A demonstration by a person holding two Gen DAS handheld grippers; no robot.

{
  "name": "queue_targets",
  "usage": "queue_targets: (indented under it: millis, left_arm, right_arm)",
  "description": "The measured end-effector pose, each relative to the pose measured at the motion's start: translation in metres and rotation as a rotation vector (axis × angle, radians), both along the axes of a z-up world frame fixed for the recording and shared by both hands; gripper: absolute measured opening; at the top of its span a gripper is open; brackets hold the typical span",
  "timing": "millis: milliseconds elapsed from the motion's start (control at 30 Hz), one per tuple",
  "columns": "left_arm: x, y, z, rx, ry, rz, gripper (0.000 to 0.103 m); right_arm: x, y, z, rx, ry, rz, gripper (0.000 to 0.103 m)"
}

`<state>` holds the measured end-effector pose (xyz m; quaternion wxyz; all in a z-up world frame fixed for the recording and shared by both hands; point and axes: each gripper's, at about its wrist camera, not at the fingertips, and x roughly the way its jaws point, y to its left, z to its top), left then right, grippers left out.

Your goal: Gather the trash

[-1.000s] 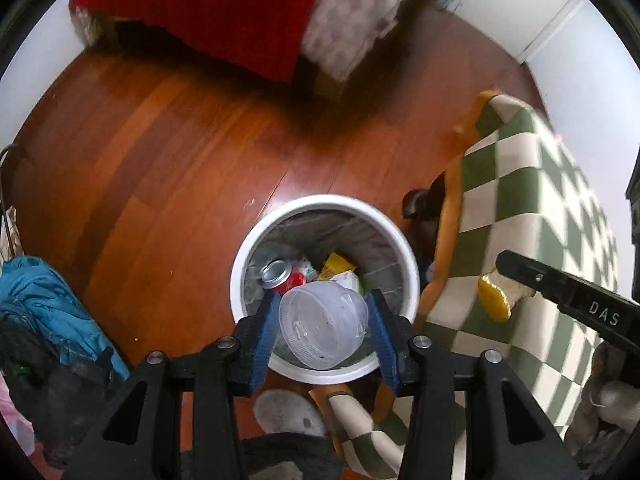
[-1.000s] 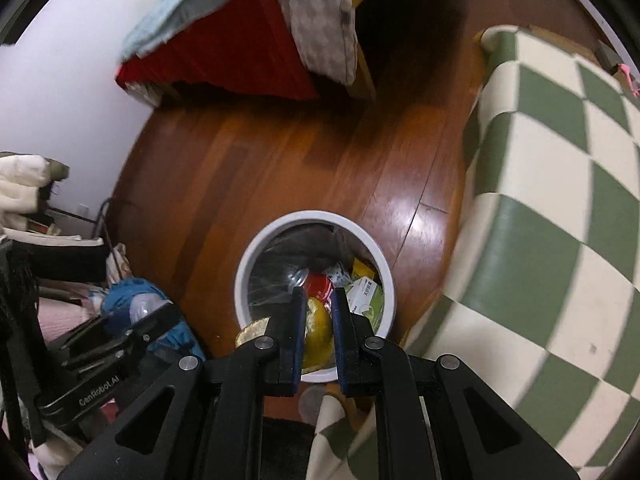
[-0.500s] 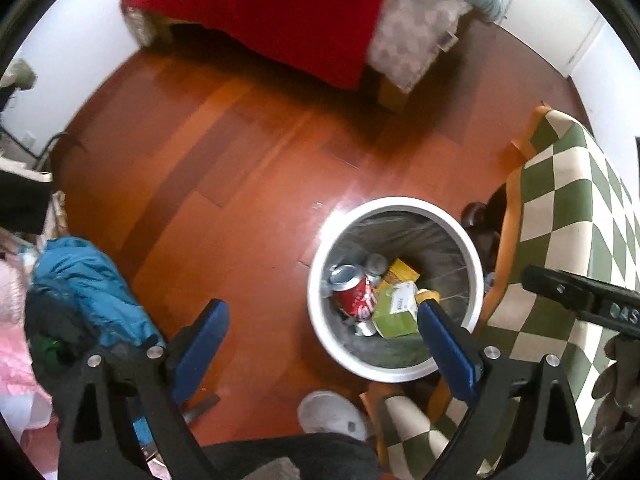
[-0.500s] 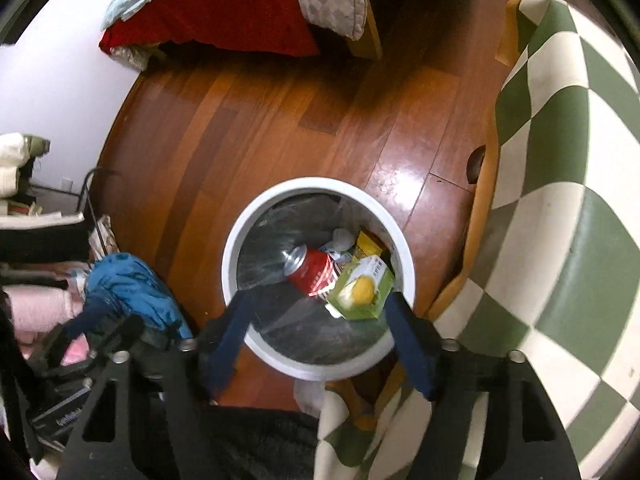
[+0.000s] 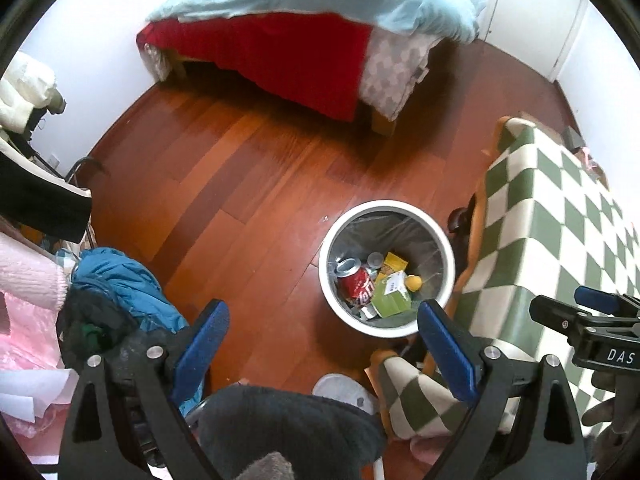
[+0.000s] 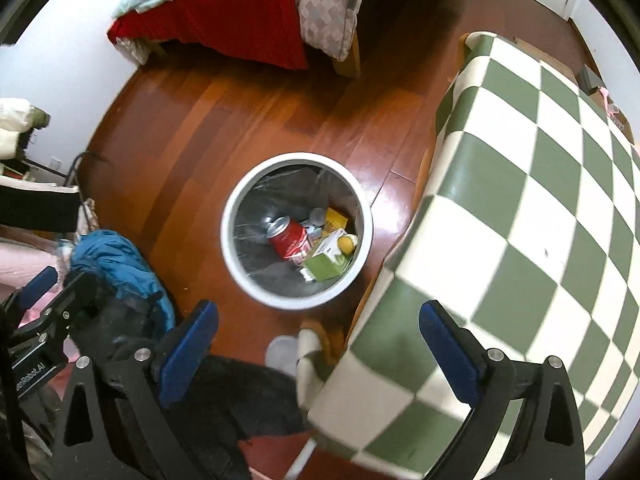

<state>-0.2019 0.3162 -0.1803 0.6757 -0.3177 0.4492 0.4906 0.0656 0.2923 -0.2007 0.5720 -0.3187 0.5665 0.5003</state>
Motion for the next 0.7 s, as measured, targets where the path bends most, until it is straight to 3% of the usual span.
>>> queue_targets:
  millis: [400, 700]
  left_arm:
    - [-0.018, -0.056, 0.115, 0.08, -0.165, -0.069, 0.096]
    - [-0.031, -0.083, 0.165, 0.096, -0.252, -0.091, 0.096]
  right_arm:
    - [-0.015, -0.072, 0.135, 0.177, 0.072, 0.023, 0.103]
    - [-0.026, -0.105, 0.214, 0.267, 0.132, 0.081, 0.103]
